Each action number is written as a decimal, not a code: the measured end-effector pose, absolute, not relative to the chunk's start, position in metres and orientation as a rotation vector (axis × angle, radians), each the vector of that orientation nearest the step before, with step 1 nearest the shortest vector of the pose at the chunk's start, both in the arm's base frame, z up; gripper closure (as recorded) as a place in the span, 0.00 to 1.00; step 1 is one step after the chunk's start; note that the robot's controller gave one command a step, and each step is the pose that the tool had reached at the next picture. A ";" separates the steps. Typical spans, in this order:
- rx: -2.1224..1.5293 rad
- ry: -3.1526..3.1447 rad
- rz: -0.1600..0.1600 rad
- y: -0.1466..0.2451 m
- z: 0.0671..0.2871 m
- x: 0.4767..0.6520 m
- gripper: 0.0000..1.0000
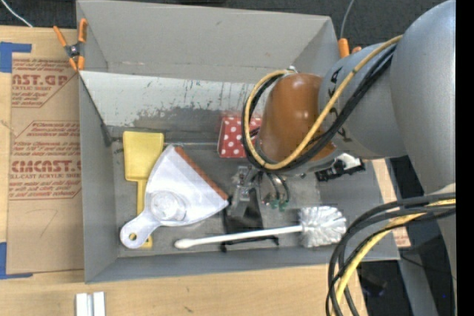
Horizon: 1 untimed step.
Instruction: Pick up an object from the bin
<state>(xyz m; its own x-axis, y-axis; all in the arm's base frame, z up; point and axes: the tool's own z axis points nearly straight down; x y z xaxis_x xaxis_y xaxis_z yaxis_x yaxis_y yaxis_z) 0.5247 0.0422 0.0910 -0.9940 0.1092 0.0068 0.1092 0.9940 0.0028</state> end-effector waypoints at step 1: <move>-0.172 -3.129 -0.005 0.042 0.100 0.525 1.00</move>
Offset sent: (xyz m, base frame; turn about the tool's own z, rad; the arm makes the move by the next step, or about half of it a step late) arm 0.0000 0.0002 0.0245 0.0000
